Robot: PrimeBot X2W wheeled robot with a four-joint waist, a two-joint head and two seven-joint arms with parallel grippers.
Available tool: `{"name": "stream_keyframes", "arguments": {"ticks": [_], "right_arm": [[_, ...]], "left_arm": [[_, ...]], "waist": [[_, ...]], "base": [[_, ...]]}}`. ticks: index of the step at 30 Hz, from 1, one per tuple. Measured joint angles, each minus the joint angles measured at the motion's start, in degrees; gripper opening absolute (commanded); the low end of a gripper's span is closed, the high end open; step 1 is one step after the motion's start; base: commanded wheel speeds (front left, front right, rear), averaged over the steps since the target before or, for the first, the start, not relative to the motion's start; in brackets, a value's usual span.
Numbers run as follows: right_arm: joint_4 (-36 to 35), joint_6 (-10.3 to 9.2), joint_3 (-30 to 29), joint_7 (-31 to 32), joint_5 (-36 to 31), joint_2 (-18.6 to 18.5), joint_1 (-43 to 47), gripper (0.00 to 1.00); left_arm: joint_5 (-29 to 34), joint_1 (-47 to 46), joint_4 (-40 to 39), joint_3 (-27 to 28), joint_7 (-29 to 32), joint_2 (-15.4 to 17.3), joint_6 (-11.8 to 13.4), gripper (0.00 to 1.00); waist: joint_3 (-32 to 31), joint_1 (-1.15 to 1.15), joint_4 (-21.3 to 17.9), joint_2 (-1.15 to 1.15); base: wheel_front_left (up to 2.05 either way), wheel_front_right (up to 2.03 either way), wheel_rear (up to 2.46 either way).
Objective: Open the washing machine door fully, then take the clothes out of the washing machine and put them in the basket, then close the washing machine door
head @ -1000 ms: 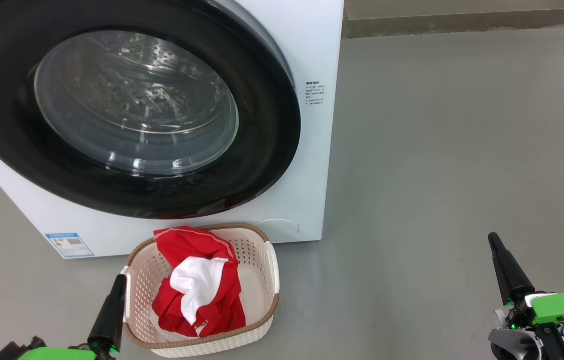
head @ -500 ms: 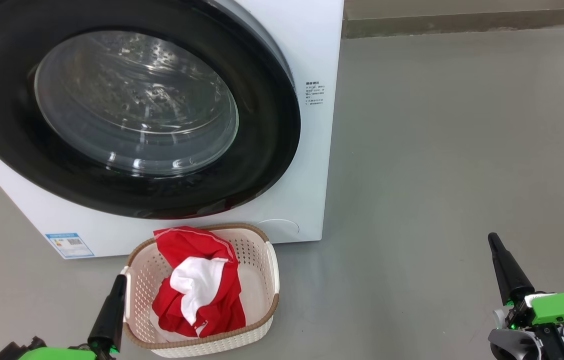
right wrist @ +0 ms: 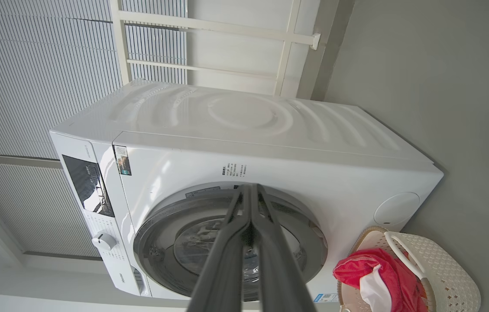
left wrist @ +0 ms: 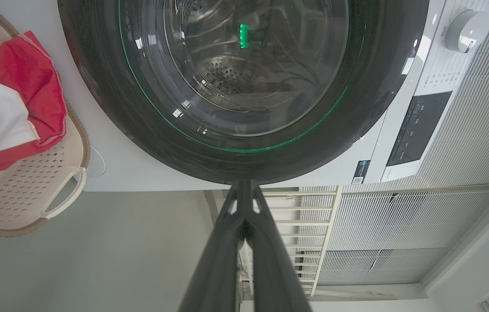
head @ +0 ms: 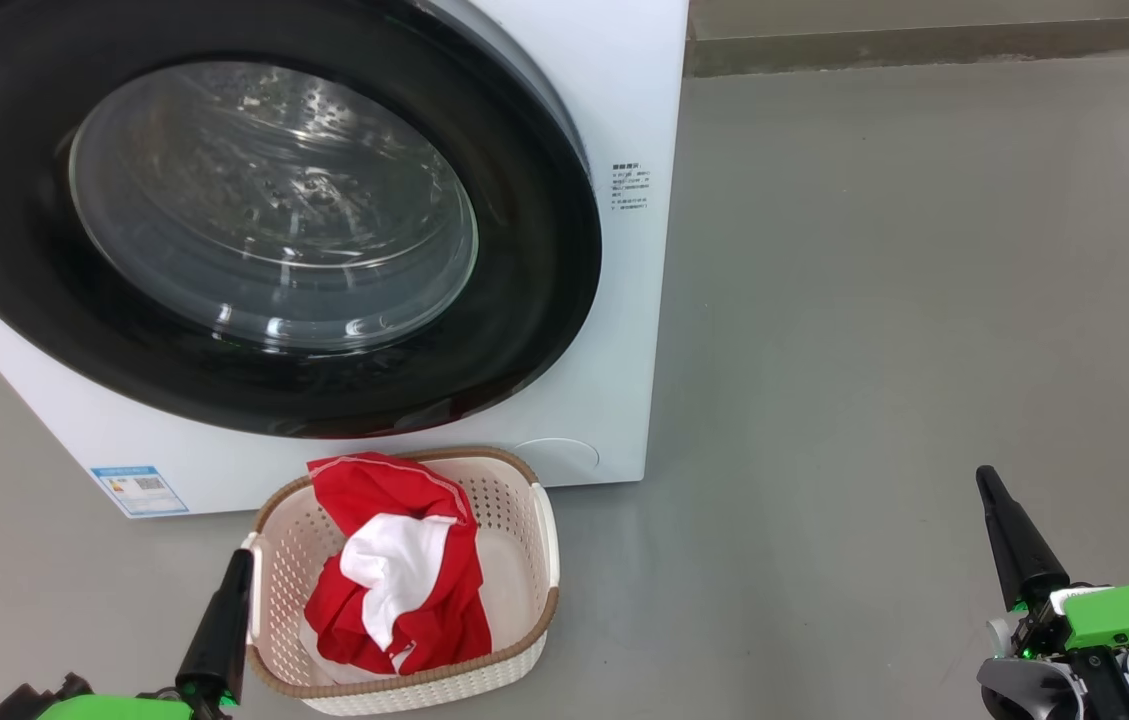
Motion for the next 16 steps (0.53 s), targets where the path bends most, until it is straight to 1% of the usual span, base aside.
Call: {"name": "stream_keyframes", "arguments": {"ticks": [16], "right_arm": [[0.0,0.00,-0.1,0.2,-0.2,0.1,0.0,0.00]], "left_arm": [[0.0,0.0,0.0,0.1,0.1,0.0,0.0,0.00]], "waist": [[0.0,0.00,0.0,0.00]], "base": [[0.00,0.00,0.00]]}}
